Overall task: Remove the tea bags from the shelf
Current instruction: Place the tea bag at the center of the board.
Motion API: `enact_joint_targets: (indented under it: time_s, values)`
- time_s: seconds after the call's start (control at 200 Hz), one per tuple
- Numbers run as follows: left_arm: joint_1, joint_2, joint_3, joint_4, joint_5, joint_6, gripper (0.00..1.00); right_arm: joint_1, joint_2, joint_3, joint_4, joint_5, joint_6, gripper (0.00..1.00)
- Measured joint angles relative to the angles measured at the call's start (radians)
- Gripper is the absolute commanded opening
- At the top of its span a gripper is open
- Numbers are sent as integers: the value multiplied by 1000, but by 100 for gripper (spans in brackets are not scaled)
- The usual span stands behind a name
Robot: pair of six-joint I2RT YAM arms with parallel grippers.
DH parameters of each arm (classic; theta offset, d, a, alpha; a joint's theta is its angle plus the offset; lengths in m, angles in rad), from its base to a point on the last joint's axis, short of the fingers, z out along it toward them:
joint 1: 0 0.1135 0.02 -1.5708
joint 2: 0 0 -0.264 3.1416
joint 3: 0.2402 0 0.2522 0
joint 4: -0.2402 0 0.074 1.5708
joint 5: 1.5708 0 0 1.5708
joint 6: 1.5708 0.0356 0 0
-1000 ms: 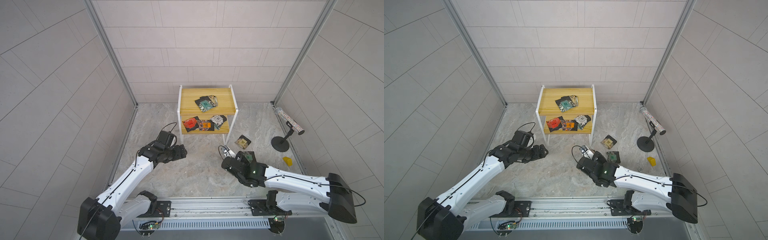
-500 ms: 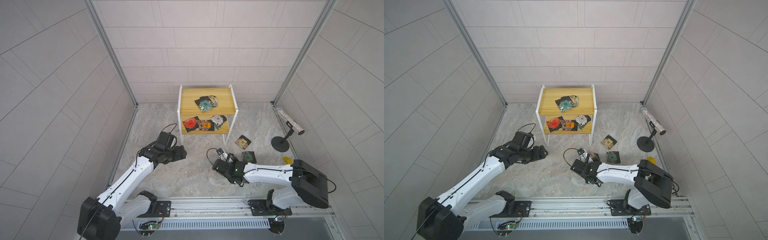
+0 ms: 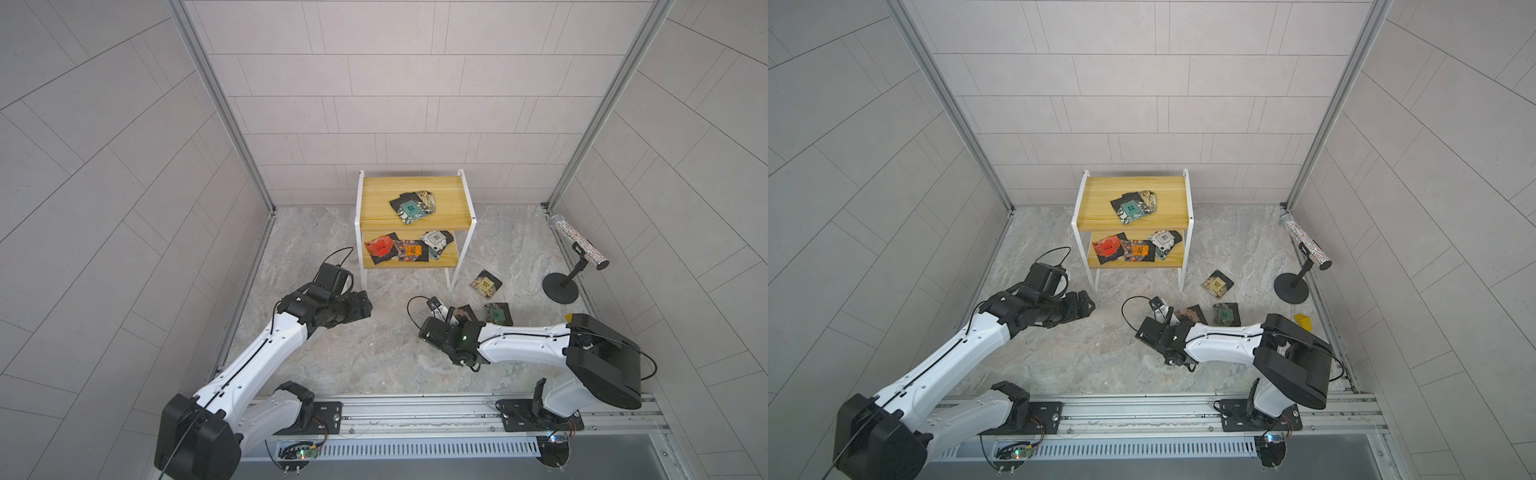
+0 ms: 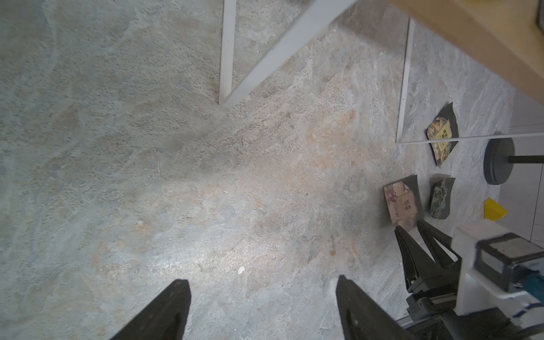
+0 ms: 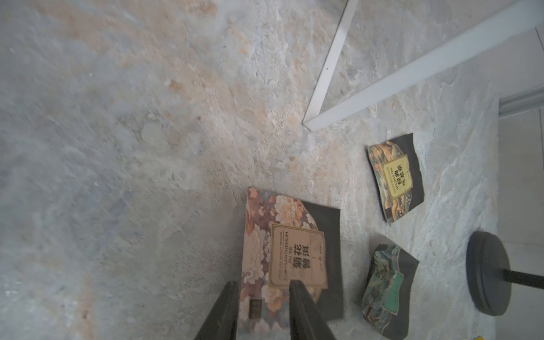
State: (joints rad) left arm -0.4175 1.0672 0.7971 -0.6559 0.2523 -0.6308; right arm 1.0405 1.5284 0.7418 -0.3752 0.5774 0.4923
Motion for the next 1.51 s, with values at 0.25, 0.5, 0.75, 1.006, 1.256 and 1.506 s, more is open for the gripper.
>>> enact_joint_targets:
  time_s: [0.25, 0.5, 0.75, 1.006, 1.256, 1.506]
  values:
    - [0, 0, 0, 0, -11, 0, 86, 0, -11, 26, -19, -13, -19, 40]
    - [0, -14, 1, -10, -16, 0, 86, 0, -129, 39, -53, -19, -45, 43]
    - [0, -59, 45, -46, -23, -1, 86, 0, -290, 84, -99, -50, -98, 51]
    - [0, -115, 121, -69, -40, -16, 86, 0, -412, 190, -145, -104, -180, 55]
    - [0, -127, 235, -111, -48, -36, 86, 0, -410, 400, -223, -148, -261, 59]
    - [0, -92, 365, -139, -38, -62, 84, -40, -329, 655, -339, -216, -302, 59]
